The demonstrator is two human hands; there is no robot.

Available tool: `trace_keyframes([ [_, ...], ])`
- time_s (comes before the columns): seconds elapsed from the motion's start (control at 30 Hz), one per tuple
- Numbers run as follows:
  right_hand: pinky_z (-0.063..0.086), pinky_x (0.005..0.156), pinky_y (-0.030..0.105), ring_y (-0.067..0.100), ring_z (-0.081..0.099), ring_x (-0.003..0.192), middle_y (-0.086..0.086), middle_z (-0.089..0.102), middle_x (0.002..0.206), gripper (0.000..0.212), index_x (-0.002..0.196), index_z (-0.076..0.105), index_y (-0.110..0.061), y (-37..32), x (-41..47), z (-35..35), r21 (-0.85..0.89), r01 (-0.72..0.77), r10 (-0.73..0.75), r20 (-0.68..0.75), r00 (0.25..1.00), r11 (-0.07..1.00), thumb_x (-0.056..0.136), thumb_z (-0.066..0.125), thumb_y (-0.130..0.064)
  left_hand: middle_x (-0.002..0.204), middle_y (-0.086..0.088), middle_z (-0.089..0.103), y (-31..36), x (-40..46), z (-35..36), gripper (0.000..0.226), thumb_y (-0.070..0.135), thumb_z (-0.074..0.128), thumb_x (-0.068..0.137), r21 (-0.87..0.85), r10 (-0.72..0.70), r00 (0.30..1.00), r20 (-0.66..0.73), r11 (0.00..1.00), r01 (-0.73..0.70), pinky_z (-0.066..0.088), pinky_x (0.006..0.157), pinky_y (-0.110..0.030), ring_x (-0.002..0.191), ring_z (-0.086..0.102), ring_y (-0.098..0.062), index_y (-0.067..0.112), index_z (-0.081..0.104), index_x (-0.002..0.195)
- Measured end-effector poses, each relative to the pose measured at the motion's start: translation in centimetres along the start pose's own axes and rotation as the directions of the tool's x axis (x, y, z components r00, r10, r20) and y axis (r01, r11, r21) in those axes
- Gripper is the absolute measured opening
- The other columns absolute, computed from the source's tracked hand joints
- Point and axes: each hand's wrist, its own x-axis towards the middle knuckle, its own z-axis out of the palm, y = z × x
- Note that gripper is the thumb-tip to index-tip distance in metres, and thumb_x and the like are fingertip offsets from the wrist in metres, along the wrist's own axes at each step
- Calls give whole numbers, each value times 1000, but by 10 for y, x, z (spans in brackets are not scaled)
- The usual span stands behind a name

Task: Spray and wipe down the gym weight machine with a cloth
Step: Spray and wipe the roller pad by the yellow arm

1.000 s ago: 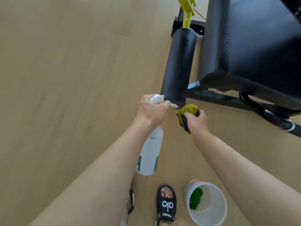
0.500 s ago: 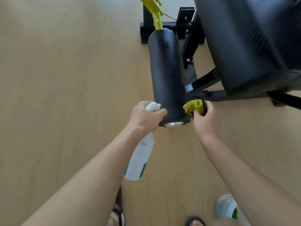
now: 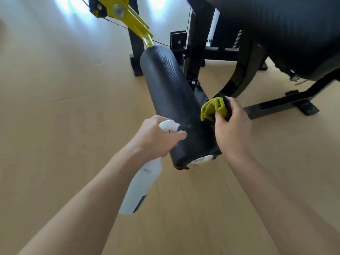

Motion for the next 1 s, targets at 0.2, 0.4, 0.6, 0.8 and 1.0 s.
trace_keyframes([
  [0.2,27,70,-13,9,58,105,-3,68,120,31,127,63,-16,13,20,-13,-3,62,-62,-127,990,998,96,60,-13,74,-14,74,-13,14,2,35,42,73,92,42,54,997,-48,998,-52,47,49,-23,50,52,-15,13,60,76],
  [0.4,33,73,-8,-7,51,90,-11,67,106,28,121,65,-21,17,10,-19,-26,132,-132,-4,991,991,94,64,-14,76,-15,75,-19,25,7,41,48,74,88,-22,64,997,-43,998,-65,53,62,-32,52,56,-16,8,69,80],
  [0.6,32,113,19,-3,36,137,-12,42,153,52,144,51,-31,10,-26,7,-57,259,-215,408,887,964,94,65,-33,76,-9,76,-19,33,6,34,48,77,88,-154,21,990,-136,987,-42,49,60,-27,48,56,-12,22,64,107],
  [0.8,27,121,40,18,18,152,-1,24,164,54,152,40,-25,20,-54,19,-265,526,-392,424,816,808,102,37,-45,54,3,66,-26,37,-10,39,43,73,90,-176,12,991,-132,984,-36,47,56,-25,39,52,-4,21,65,121],
  [1.0,21,121,50,29,13,153,6,18,166,49,151,39,-22,-11,-24,63,-370,718,-444,593,671,590,104,38,-33,57,-2,69,-33,40,-24,34,33,73,86,-231,-14,982,-188,973,-30,46,53,-25,42,54,-8,16,69,116],
])
